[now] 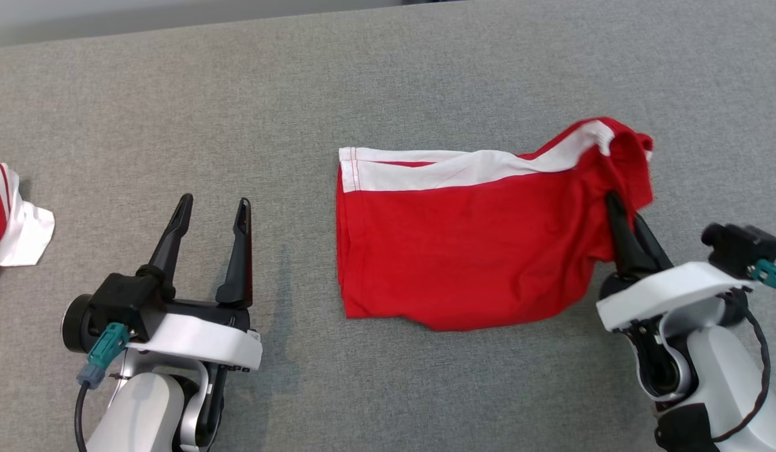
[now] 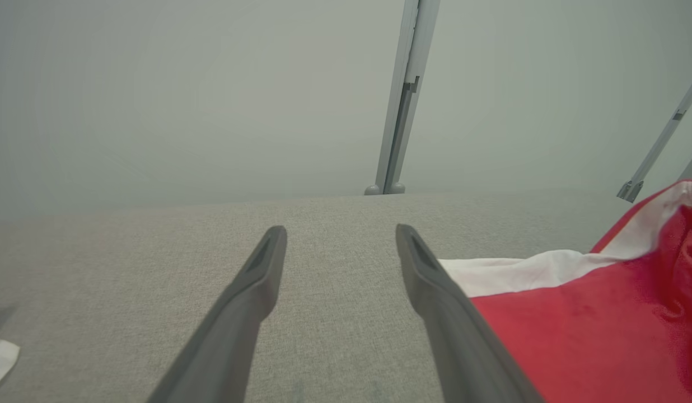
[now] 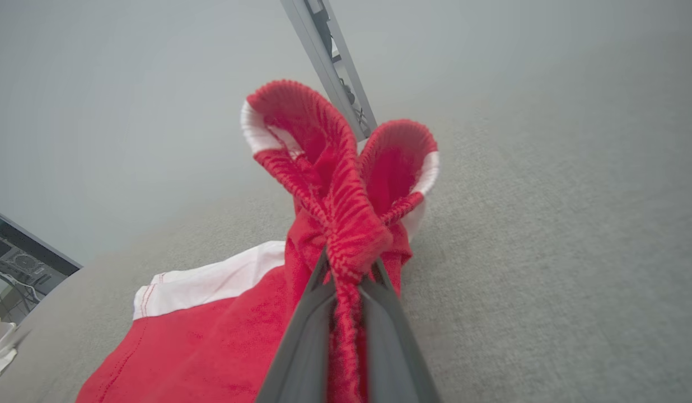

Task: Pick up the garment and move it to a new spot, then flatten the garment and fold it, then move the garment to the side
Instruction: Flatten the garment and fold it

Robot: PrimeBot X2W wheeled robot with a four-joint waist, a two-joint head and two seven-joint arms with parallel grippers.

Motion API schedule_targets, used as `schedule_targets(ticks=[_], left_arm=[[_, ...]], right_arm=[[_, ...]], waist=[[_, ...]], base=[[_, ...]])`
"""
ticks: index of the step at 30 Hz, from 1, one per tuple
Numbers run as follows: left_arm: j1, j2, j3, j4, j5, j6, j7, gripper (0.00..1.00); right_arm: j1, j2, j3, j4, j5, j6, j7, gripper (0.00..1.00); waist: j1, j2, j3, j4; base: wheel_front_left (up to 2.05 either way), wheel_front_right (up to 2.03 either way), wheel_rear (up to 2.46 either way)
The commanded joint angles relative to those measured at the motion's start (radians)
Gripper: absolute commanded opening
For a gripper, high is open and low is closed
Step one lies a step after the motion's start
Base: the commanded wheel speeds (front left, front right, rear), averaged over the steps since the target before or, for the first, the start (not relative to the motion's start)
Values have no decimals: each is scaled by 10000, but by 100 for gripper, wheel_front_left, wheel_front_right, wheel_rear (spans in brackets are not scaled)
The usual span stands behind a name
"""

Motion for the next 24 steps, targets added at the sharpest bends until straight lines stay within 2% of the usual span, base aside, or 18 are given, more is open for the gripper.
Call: schedule_targets(ticks=[1, 5, 9, 14, 19, 23, 24], left_arm=[[-188, 58, -18, 6, -16, -53, 7, 100], [-211, 2, -98, 44, -49, -91, 11, 100], [-227, -73, -180, 80, -75, -69, -25, 100], [-272, -210, -316, 159, -117, -149, -89, 100], [-446, -326, -458, 309, -154, -263, -169, 100], [-492, -391, -496, 392, -171, -283, -225, 100], [-508, -407, -507, 423, -173, -277, -250, 100]], right_arm=[[-164, -36, 177, -339, 78, -3, 144, 0], [-327, 39, 928, -1163, -171, -3, 515, 0], [-465, 175, 1625, -1421, -915, -3, 841, 0], [-607, 295, 2422, -894, -1528, -3, 1031, 0], [-918, 292, 3402, -276, -1147, -3, 813, 0], [-1134, 289, 3709, 123, -1026, -3, 686, 0], [-1212, 294, 3775, 255, -981, -3, 634, 16]], waist=[[0, 0, -12, 44], [0, 0, -49, 227], [0, 0, -53, 485], [0, 0, 19, 901], [0, 0, 186, 1292], [0, 0, 279, 1431], [0, 0, 305, 1466]], base=[[0, 0, 0], [0, 0, 0], [0, 0, 0], [0, 0, 0], [0, 0, 0], [0, 0, 0], [0, 0, 0]])
